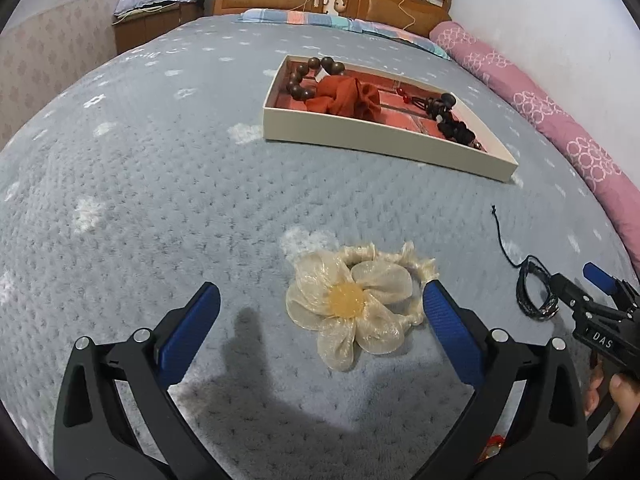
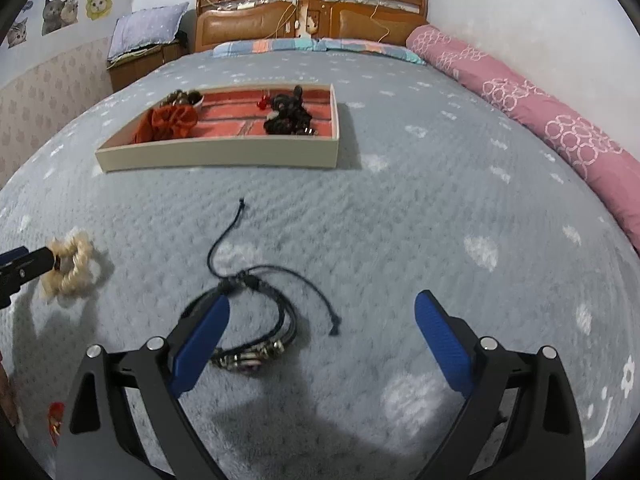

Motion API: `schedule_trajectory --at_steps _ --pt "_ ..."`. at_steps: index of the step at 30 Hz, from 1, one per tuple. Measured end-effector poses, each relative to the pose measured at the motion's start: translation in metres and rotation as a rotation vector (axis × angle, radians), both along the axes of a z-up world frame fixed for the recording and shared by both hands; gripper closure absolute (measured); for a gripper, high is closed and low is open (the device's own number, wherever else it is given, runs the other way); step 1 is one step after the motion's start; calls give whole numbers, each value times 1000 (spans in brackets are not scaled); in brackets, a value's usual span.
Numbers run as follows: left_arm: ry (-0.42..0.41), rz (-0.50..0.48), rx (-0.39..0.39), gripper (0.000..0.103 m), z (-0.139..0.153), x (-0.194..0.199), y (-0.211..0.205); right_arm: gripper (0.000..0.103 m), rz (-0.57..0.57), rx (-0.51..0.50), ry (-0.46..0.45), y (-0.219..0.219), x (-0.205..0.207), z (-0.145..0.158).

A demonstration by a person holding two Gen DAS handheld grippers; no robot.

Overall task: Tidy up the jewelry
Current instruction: 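Move the left tool to the cream flower scrunchie while the right tool approaches the leather bracelet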

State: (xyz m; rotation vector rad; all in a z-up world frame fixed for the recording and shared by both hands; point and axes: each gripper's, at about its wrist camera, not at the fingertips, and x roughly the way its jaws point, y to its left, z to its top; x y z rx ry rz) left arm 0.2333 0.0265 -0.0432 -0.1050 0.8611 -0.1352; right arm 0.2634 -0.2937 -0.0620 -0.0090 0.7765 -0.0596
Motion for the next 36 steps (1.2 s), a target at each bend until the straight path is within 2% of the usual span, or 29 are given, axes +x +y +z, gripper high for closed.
schedule_trajectory --at_steps 7,11,14,17,22,27,30,36 --pt "4 -12 2 6 -8 2 -4 13 13 6 29 0 3 -7" --pt "-1 -31 -11 11 -8 3 -5 24 29 10 47 3 4 -10" --pt "14 -55 -16 22 -11 5 -8 36 49 23 71 5 7 -14" --pt "25 -73 -9 28 -13 7 -12 41 56 31 78 6 8 -15" --pt "33 -84 -5 45 -16 9 -15 62 70 51 76 5 7 -16" --pt "26 -89 -19 54 -16 9 -15 83 70 55 65 6 5 -15" --pt "22 -89 -17 58 -16 8 -14 88 67 66 63 3 5 -15" --pt "16 -83 -17 62 -15 6 -13 88 67 60 61 3 6 -15"
